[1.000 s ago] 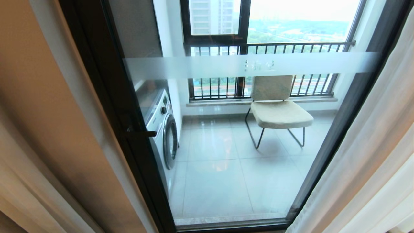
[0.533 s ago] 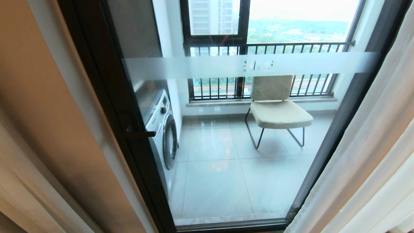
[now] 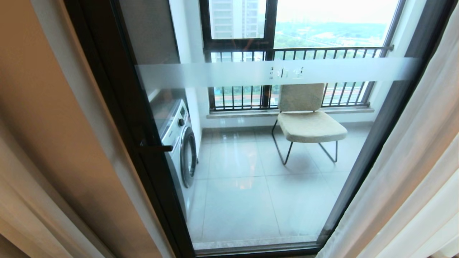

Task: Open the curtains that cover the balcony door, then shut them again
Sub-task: Close the inner curtains on both sides

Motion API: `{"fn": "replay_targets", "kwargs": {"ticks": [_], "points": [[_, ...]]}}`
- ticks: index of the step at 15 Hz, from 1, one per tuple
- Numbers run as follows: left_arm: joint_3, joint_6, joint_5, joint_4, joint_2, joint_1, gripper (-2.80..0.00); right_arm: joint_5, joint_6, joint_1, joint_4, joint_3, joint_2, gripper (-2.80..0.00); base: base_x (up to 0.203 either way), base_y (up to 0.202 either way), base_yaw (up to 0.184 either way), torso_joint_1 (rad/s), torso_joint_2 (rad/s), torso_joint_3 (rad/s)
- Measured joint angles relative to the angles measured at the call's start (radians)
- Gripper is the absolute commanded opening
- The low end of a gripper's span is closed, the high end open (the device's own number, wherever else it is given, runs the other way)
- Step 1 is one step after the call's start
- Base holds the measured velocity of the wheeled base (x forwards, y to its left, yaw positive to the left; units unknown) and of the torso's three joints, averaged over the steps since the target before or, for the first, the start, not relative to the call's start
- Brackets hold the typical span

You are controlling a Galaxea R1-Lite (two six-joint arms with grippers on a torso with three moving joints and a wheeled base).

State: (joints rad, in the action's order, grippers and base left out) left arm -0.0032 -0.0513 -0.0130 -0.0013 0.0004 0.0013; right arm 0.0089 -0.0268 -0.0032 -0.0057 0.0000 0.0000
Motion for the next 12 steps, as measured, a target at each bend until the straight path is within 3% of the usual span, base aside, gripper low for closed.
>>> {"fn": "replay_targets", "kwargs": {"ticks": [7,12], "points": [[-0.013,0.006,0.002,0.004,0.000,0.000,-2.80,0.000,0.000,0.000,0.000,0.000,0.000,-2.80,0.000,0.000,0.000,0.000,0.00,0.000],[-0.167,-0.013,-0.018,0.042,0.076,0.000,-2.80,0.000,0.000,0.000,0.000,0.000,0.000,-2.80,0.000,0.000,0.000,0.000,0.00,0.000]]}}
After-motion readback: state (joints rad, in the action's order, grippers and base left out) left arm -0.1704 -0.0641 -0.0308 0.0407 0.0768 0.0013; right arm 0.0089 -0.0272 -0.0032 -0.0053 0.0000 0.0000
